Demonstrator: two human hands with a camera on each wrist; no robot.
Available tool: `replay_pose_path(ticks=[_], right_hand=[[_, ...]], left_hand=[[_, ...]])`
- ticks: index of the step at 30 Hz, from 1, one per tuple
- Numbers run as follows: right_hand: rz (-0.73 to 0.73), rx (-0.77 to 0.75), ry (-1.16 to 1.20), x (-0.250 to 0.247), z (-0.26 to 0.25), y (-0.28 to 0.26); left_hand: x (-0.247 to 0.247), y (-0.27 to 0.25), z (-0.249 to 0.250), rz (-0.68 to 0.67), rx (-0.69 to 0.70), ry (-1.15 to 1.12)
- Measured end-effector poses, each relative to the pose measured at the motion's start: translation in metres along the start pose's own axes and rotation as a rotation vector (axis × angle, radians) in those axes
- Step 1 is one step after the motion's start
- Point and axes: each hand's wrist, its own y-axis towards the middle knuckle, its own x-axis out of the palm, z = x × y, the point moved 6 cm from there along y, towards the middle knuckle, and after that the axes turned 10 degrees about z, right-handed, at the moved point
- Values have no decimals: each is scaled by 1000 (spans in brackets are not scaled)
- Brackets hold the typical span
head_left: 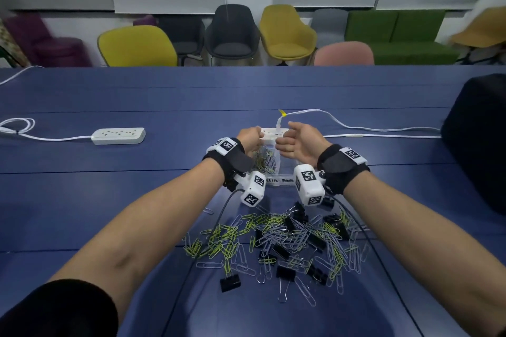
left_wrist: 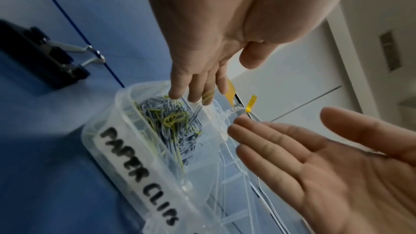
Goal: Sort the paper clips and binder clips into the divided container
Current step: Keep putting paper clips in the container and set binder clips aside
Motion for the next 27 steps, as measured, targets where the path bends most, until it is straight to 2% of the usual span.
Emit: replay_pose_path(ticks=[4, 7, 9, 12, 13, 15, 17, 19, 23, 27], right_hand=[[-2, -150, -201, -2, -5, -22], [-64, -265, -444, 7, -1, -41], [-121, -388, -709, 15, 4, -52], [-225, -678, -1203, 30, 15, -71], [-244, -751, -1278, 34, 20, -78], [-240, -854, -1282, 39, 26, -91], [-222, -927, -1254, 42, 29, -102], [-229, -892, -1339, 43, 39, -104], [-296, -692, -1614, 47, 67, -96], [-420, -696, -1668, 61, 83, -103]], left_hand=[[-7, -3, -2, -90, 30, 84], [-22, -19, 1, -136, 127, 229], [-33, -30, 6, -166, 205, 319], [-59, -50, 5, -175, 318, 433], [-71, -57, 1, -156, 366, 527], [-96, -68, -16, -145, 464, 846], [-119, -75, -43, -207, 451, 1172], [-139, -78, -67, -257, 408, 1345], [-144, -98, -89, -312, 464, 1402], [-124, -120, -104, -352, 520, 1487]])
